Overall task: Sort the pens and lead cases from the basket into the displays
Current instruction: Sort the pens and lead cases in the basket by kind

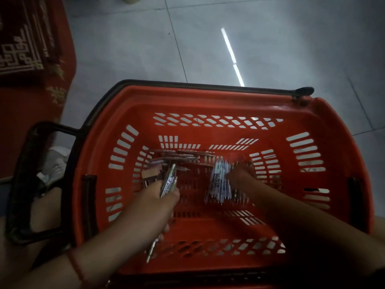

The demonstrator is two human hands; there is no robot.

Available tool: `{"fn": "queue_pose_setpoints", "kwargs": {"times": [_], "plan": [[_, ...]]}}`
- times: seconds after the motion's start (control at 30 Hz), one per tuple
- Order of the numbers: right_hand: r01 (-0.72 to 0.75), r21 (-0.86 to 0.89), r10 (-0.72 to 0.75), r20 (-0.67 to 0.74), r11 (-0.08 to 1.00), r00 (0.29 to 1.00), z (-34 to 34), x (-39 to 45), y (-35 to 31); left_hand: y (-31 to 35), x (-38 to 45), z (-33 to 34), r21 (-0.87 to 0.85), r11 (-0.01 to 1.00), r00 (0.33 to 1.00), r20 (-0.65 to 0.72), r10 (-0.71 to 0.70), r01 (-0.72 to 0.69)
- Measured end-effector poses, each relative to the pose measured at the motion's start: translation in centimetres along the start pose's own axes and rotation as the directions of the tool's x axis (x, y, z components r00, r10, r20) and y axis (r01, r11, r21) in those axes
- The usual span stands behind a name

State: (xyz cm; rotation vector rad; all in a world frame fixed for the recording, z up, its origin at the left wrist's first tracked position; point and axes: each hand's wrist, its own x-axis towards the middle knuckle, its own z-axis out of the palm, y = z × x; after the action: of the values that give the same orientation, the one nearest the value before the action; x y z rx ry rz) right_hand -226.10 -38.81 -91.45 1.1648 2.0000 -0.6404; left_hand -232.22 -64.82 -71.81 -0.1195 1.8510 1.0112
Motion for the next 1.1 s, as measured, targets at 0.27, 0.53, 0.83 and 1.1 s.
{"fn": "queue_pose_setpoints", "kwargs": {"times": [0.27,0.53,0.83,1.1], "plan": [[0.113,0.452,-0.16,0.068,0.885,0.985,-2.2,-4.1,-0.5,0.2,0.2,0.1,-0.025,0.999,1.0,0.008,-0.029,0.029],[0.149,0.655,-0.272,0.089,0.741,0.958,-2.9,-6.6,1.9,0.1,0.1,0.3,0.002,1.0,1.0,0.018,-0.014,0.014],[0.081,0.38,-0.1,0.03,0.921,0.995,-3.4,-3.9,3.0,-0.3,0.1,0.2,0.023,1.0,0.999,0.032,-0.008,0.007],[-0.026,0.143,0.017,0.068,0.989,0.998,-0.6,-2.1,0.5,-0.6,0.6,0.2,-0.001,1.0,1.0,0.025,-0.018,0.018]]}}
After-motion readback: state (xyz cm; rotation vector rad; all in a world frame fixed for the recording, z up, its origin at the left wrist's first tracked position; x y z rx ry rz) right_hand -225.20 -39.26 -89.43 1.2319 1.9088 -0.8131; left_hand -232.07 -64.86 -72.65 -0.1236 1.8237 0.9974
